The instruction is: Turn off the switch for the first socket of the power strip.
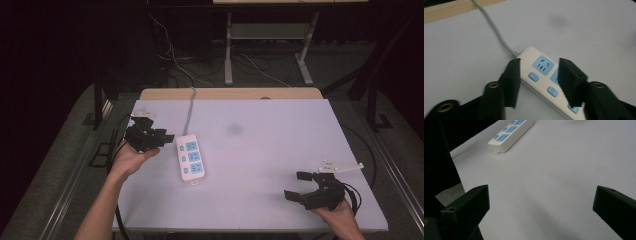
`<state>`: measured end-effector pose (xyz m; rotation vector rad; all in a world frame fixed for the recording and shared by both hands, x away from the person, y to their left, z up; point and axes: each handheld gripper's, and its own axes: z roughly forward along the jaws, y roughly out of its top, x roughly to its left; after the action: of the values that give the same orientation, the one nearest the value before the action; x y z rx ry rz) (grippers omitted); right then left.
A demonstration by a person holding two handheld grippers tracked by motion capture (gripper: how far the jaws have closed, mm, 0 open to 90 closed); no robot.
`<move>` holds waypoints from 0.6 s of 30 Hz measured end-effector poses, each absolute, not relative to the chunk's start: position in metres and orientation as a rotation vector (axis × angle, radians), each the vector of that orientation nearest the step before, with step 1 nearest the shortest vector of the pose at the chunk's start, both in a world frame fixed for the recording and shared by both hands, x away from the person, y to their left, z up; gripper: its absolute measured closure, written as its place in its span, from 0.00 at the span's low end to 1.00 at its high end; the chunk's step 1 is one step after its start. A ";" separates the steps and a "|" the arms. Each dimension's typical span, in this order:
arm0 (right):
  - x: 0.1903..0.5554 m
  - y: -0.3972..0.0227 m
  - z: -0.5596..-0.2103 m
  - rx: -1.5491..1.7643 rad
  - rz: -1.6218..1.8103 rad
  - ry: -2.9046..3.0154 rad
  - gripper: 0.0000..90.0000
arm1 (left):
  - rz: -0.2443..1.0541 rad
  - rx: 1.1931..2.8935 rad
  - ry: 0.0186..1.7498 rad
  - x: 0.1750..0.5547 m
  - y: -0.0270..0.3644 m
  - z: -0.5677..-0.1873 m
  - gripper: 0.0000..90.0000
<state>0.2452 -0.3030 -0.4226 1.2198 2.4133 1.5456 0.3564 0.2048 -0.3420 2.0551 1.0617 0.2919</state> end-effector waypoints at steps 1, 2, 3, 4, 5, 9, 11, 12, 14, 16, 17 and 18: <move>0.245 -0.303 -0.423 1.221 1.547 2.413 0.01 | 0.286 2.047 1.056 0.354 0.206 -0.342 0.47; 0.245 -0.303 -0.423 1.220 1.546 2.413 0.01 | 0.274 2.042 1.045 0.352 0.207 -0.342 0.41; 0.246 -0.303 -0.423 1.218 1.546 2.414 0.01 | 0.258 2.035 1.031 0.350 0.207 -0.342 0.36; 0.246 -0.303 -0.423 1.218 1.543 2.415 0.01 | 0.248 2.031 1.015 0.347 0.208 -0.342 0.31; 0.246 -0.303 -0.423 1.217 1.543 2.416 0.01 | 0.248 2.030 1.003 0.344 0.207 -0.343 0.27; 0.245 -0.302 -0.423 1.220 1.545 2.414 0.01 | 0.256 2.032 0.987 0.335 0.203 -0.345 0.13; 0.245 -0.302 -0.423 1.218 1.546 2.414 0.01 | 0.254 2.043 0.975 0.331 0.200 -0.347 0.04; 0.245 -0.302 -0.423 1.218 1.546 2.415 0.01 | 0.242 2.048 0.963 0.329 0.199 -0.348 0.00; 0.245 -0.302 -0.423 1.218 1.547 2.414 0.01 | 0.228 2.054 0.941 0.325 0.196 -0.351 0.00; 0.245 -0.302 -0.423 1.215 1.548 2.415 0.01 | 0.220 2.061 0.928 0.321 0.195 -0.353 0.00; 0.245 -0.302 -0.423 1.215 1.548 2.415 0.01 | 0.219 2.058 0.922 0.319 0.194 -0.353 0.00; 0.245 -0.302 -0.423 1.216 1.548 2.415 0.01 | 0.218 2.054 0.919 0.317 0.194 -0.354 0.00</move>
<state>0.2450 -0.3021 -0.4230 1.2159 2.4148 1.5479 0.3172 0.1944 -0.3541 2.0536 0.9186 0.2184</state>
